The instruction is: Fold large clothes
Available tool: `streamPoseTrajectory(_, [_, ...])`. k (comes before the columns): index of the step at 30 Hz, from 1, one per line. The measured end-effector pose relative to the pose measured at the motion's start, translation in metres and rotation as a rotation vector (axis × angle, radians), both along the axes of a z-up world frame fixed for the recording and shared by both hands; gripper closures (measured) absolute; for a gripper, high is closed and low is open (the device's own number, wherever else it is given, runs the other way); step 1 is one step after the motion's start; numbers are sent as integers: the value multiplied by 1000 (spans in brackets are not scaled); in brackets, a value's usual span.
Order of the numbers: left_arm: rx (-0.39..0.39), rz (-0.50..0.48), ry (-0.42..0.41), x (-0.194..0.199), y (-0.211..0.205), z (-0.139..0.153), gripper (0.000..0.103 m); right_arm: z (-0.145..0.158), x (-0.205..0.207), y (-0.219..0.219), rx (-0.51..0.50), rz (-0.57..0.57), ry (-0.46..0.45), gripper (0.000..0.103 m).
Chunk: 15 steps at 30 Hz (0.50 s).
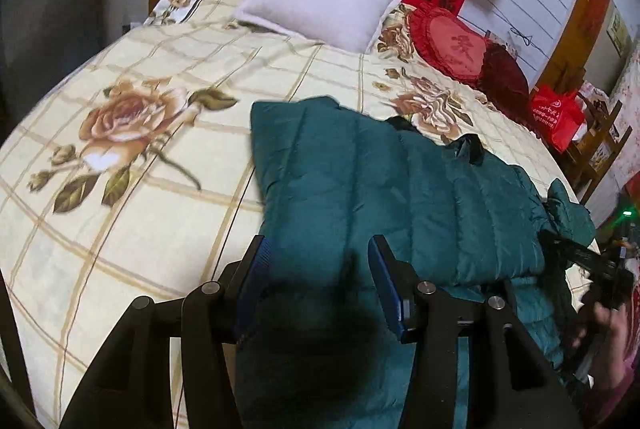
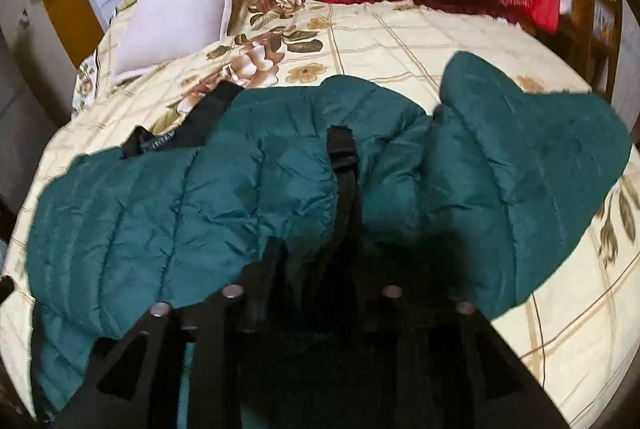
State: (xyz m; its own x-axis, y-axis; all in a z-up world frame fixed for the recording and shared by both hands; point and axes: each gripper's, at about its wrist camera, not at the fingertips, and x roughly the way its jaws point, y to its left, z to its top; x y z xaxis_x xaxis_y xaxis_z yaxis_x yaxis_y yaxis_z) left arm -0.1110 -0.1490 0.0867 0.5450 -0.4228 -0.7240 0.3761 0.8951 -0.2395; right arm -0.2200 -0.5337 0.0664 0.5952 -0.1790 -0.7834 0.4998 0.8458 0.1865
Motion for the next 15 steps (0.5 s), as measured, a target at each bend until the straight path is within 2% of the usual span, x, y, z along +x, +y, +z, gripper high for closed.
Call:
streamPoseTrajectory(2, [21,7,-25,4,-9,3,39,18,-11,5,-56,-20,-31,42])
streamPoseTrajectory(4, [34,13,-43,9,-18,3,39,35,-12,20,-94,33,-72,42])
streamPoseTrajectory(7, [74,25,-60,17,-38,-2,39,45,3,44,-93,144,-78,41])
streamPoseTrajectory(11, [137,39,-65,26,-58,-17,39,28,43,75,-95,255,-35,41])
streamPoseTrajectory(15, [199,45,-93,27,-70,-30,39,7,73,87,-138,271,8,41])
